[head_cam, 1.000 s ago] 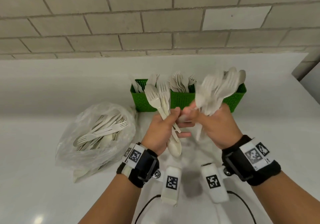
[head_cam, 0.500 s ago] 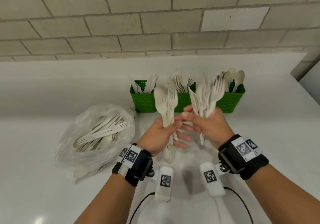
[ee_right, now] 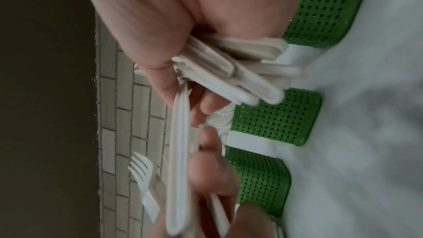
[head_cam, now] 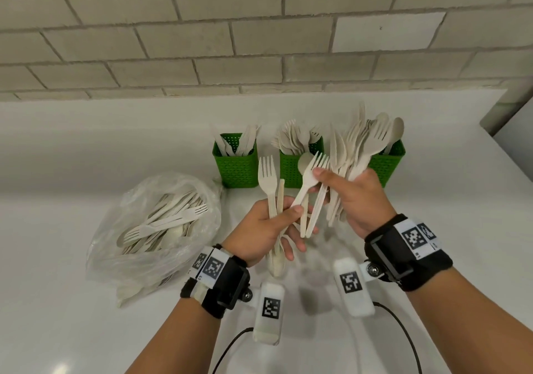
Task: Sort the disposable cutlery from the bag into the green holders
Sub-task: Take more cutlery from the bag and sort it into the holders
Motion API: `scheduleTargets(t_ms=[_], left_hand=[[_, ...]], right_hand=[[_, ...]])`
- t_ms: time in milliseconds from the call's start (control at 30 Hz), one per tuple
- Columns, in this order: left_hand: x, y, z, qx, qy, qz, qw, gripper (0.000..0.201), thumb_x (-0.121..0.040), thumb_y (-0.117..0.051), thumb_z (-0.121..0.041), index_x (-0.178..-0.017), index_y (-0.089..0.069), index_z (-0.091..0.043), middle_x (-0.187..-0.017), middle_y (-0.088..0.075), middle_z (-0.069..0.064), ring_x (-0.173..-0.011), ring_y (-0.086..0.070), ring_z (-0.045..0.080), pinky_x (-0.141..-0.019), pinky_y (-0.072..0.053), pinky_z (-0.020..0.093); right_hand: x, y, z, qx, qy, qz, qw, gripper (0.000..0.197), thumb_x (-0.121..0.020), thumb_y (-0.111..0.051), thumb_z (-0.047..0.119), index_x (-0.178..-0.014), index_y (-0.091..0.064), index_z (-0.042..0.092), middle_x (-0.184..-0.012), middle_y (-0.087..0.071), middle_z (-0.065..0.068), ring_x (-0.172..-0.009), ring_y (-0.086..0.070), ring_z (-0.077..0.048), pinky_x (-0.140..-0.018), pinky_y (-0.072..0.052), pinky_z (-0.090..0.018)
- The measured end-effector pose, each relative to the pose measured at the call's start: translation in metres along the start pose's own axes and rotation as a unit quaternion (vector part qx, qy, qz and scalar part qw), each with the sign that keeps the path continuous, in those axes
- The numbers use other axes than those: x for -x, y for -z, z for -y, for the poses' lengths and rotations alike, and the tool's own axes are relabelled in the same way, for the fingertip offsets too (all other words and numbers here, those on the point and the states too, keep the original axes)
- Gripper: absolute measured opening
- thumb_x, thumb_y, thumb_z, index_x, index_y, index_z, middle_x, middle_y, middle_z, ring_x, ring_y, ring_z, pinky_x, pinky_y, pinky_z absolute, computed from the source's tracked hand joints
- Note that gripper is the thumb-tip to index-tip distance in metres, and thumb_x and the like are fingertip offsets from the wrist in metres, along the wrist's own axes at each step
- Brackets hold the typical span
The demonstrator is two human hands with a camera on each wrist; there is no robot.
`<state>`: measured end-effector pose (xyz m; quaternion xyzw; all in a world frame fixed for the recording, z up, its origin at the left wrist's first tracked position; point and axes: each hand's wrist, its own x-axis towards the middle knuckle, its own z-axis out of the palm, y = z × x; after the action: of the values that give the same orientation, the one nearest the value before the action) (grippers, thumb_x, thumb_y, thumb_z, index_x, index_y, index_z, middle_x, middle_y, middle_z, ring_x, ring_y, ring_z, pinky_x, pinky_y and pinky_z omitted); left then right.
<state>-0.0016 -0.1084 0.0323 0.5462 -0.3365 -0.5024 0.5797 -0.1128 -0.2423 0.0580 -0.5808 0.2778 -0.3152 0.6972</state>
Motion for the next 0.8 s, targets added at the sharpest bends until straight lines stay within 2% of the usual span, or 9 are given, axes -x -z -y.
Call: scheduleTargets(t_ms=[100,200,267,367,500,567,633,733,800], left_hand=[[-0.002,-0.001,0.0,-0.027,-0.012,-0.016,0.999,0.018,-0.101,-0.048,-0.018,-0.104,-0.064,-0.009,-0.079,-0.071,0.009,-0.055,-0.063,0.022,-0.043,-0.05,0.028],[-0.003,-0.003,-0.001,-0.067,-0.026,-0.018,0.997,0.019,-0.103,-0.046,-0.017,-0.103,-0.063,-0.01,-0.071,-0.067,0.002,-0.052,-0.057,0.021,-0.045,-0.051,0.03],[-0.002,-0.005,-0.001,-0.08,-0.031,-0.003,0.996,0.02,-0.104,-0.045,-0.019,-0.101,-0.063,-0.013,-0.07,-0.065,0.0,-0.049,-0.054,0.02,-0.045,-0.051,0.03],[-0.001,-0.005,0.0,-0.066,-0.027,0.002,0.997,0.022,-0.103,-0.044,-0.019,-0.104,-0.066,-0.012,-0.073,-0.068,-0.001,-0.054,-0.057,0.022,-0.045,-0.05,0.029],[-0.004,0.001,0.005,0.037,-0.022,-0.077,0.996,0.026,-0.103,-0.044,-0.018,-0.107,-0.066,-0.005,-0.087,-0.071,0.007,-0.066,-0.066,0.022,-0.048,-0.056,0.031],[-0.008,0.006,0.008,0.096,-0.025,-0.113,0.989,0.029,-0.102,-0.042,-0.019,-0.107,-0.065,-0.002,-0.092,-0.072,0.01,-0.072,-0.069,0.021,-0.054,-0.059,0.033],[-0.011,0.011,0.007,0.159,-0.042,-0.141,0.976,0.032,-0.099,-0.043,-0.025,-0.104,-0.064,-0.002,-0.092,-0.073,0.011,-0.079,-0.071,0.021,-0.065,-0.06,0.033],[-0.014,0.015,-0.001,0.253,-0.079,-0.159,0.951,0.037,-0.096,-0.041,-0.035,-0.104,-0.064,-0.006,-0.091,-0.073,0.008,-0.087,-0.071,0.021,-0.08,-0.057,0.031],[-0.014,0.016,-0.009,0.302,-0.099,-0.153,0.936,0.038,-0.101,-0.035,-0.036,-0.108,-0.062,-0.01,-0.092,-0.072,0.006,-0.091,-0.069,0.021,-0.086,-0.054,0.032]], right_hand=[[0.0,0.0,-0.002,-0.009,-0.003,0.006,1.0,0.009,-0.084,-0.071,0.004,-0.092,-0.069,0.0,-0.07,-0.07,-0.005,-0.054,-0.062,-0.014,-0.048,-0.046,-0.025],[0.002,-0.003,-0.005,-0.058,-0.025,0.007,0.998,0.019,-0.077,-0.076,0.004,-0.095,-0.07,0.003,-0.087,-0.072,-0.017,-0.072,-0.07,-0.027,-0.059,-0.056,-0.036],[0.003,-0.006,-0.006,-0.063,-0.053,0.022,0.996,0.022,-0.071,-0.079,0.009,-0.089,-0.069,0.004,-0.081,-0.068,-0.02,-0.069,-0.068,-0.032,-0.057,-0.056,-0.036],[0.003,-0.008,-0.007,-0.047,-0.087,0.03,0.995,0.035,-0.069,-0.08,0.02,-0.097,-0.069,0.003,-0.081,-0.067,-0.02,-0.077,-0.067,-0.036,-0.072,-0.052,-0.043],[-0.001,-0.006,0.001,-0.095,-0.034,-0.012,0.995,0.004,-0.086,-0.067,0.013,-0.085,-0.071,0.012,-0.083,-0.072,-0.012,-0.085,-0.068,-0.028,-0.081,-0.055,-0.043],[-0.004,-0.003,0.004,-0.152,-0.022,-0.032,0.988,0.01,-0.09,-0.063,0.008,-0.081,-0.067,0.013,-0.073,-0.068,-0.008,-0.075,-0.068,-0.025,-0.077,-0.058,-0.041],[-0.004,0.0,0.003,-0.166,-0.025,-0.026,0.986,0.012,-0.085,-0.066,0.0,-0.08,-0.062,0.011,-0.063,-0.06,-0.005,-0.059,-0.061,-0.02,-0.065,-0.055,-0.037],[0.003,0.002,-0.01,-0.031,-0.03,0.007,0.999,0.028,-0.071,-0.077,-0.006,-0.085,-0.056,0.007,-0.061,-0.054,-0.005,-0.052,-0.051,-0.019,-0.054,-0.047,-0.03],[0.012,-0.001,-0.021,0.027,-0.051,0.052,0.997,0.031,-0.066,-0.082,-0.003,-0.085,-0.058,0.003,-0.066,-0.055,-0.009,-0.056,-0.051,-0.02,-0.054,-0.045,-0.03]])
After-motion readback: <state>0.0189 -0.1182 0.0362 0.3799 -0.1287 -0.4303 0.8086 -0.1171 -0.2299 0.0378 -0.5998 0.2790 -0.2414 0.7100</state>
